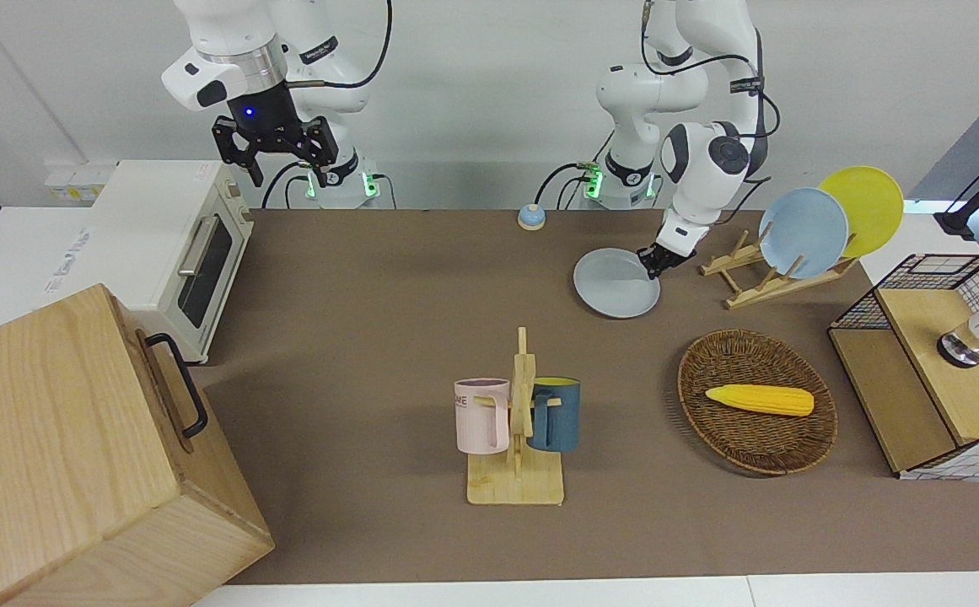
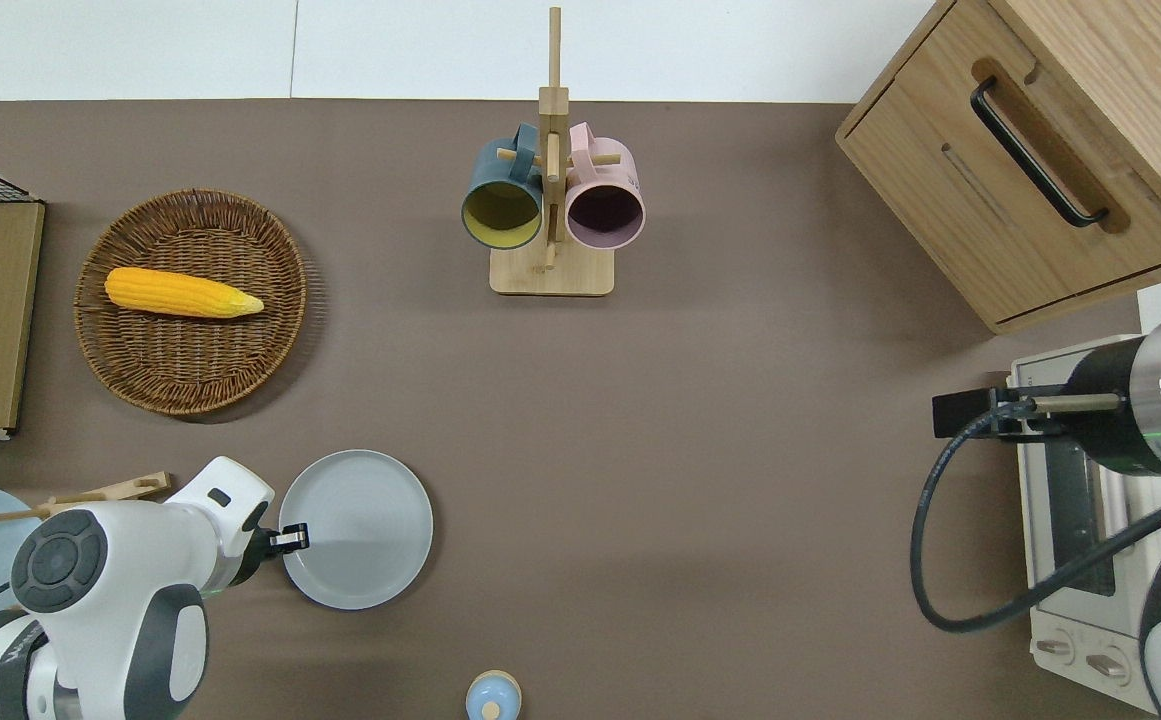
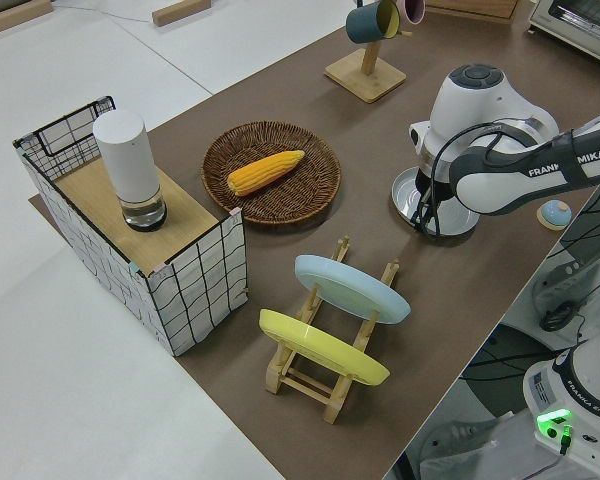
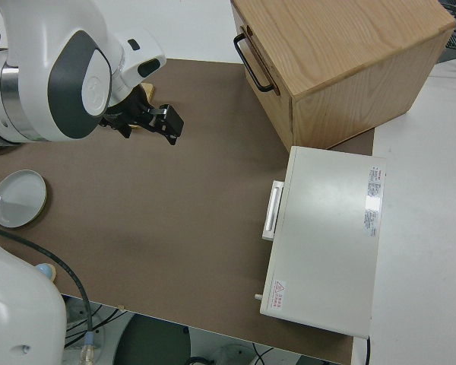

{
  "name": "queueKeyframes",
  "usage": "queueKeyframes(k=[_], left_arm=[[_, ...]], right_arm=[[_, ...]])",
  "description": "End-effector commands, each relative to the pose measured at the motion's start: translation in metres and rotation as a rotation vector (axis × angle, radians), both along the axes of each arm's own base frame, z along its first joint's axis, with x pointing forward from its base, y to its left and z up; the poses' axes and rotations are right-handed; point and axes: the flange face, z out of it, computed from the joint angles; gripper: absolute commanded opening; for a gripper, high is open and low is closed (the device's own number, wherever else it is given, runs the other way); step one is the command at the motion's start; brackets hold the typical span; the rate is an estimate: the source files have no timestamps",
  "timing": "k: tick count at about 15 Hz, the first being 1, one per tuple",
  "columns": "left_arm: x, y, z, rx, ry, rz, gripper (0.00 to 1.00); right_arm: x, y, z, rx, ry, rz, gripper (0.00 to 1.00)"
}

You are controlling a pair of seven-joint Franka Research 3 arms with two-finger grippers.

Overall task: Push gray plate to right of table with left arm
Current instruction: 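Push the gray plate with the left gripper away from the basket, then continue pushing the gray plate with the left gripper toward the toaster oven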

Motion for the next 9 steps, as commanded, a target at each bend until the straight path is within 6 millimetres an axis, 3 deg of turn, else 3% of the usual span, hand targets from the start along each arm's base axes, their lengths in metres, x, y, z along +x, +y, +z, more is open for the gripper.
queueKeyframes(k=[1,9], left_arm=[[-0.006,-0.031,-0.014,0.004,-0.005,0.032,0.00],[-0.014,-0.084,-0.026,-0.028,0.002,0.101,0.00]], right_arm=[[-0.008,0.000,0.000,0.009,0.003,-0.021,0.996],[-0.008,0.000,0.000,0.009,0.003,-0.021,0.996]])
